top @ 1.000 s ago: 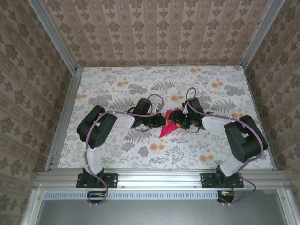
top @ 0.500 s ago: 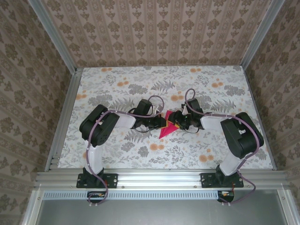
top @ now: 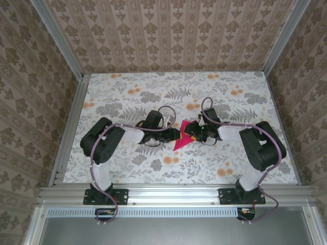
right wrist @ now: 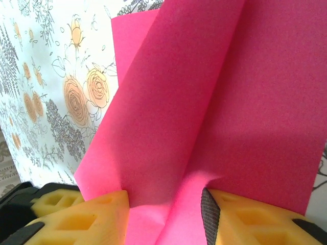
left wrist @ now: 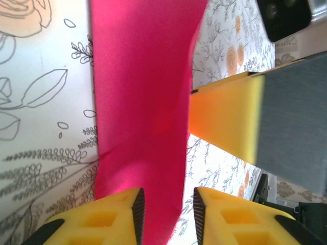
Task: Fold a paper plane with a square sheet of paper (pick it up from the middle)
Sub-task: Fourth fold the wing at the center of the table.
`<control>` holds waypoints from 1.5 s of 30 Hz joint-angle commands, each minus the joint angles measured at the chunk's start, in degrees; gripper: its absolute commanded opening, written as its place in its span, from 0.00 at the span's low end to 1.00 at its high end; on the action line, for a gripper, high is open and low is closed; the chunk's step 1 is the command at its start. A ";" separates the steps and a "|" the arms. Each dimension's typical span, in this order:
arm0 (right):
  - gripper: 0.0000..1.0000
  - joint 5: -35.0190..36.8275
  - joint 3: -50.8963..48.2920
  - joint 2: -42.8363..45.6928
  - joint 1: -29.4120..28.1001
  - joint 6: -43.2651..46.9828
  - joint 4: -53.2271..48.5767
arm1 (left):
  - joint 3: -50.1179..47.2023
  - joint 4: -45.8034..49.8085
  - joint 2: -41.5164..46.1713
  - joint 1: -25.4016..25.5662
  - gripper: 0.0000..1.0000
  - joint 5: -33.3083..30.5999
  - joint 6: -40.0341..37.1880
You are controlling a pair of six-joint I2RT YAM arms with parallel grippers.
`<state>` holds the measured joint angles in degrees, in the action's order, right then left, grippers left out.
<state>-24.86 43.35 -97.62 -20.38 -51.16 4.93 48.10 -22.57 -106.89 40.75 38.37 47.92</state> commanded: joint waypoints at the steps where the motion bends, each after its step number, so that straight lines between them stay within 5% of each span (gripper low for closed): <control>1: 0.45 3.07 0.33 -0.69 0.33 -0.69 -3.54 | -1.84 -1.30 4.47 1.48 0.39 -6.39 -1.52; 7: 0.45 2.81 0.16 -0.75 0.34 -0.96 -3.26 | -3.56 -0.29 6.16 4.19 0.44 -14.28 -1.60; 19: 0.46 2.27 -0.20 -0.92 0.34 -1.78 -2.16 | -0.95 -1.11 1.48 5.98 0.43 -13.66 -3.01; 45: 0.51 -2.73 -2.26 6.11 2.07 2.60 -0.25 | 0.32 -10.09 -5.06 4.35 0.06 -6.94 1.35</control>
<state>-25.41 42.11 -94.17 -18.94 -51.13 4.95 48.16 -29.95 -110.93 45.65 28.64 47.62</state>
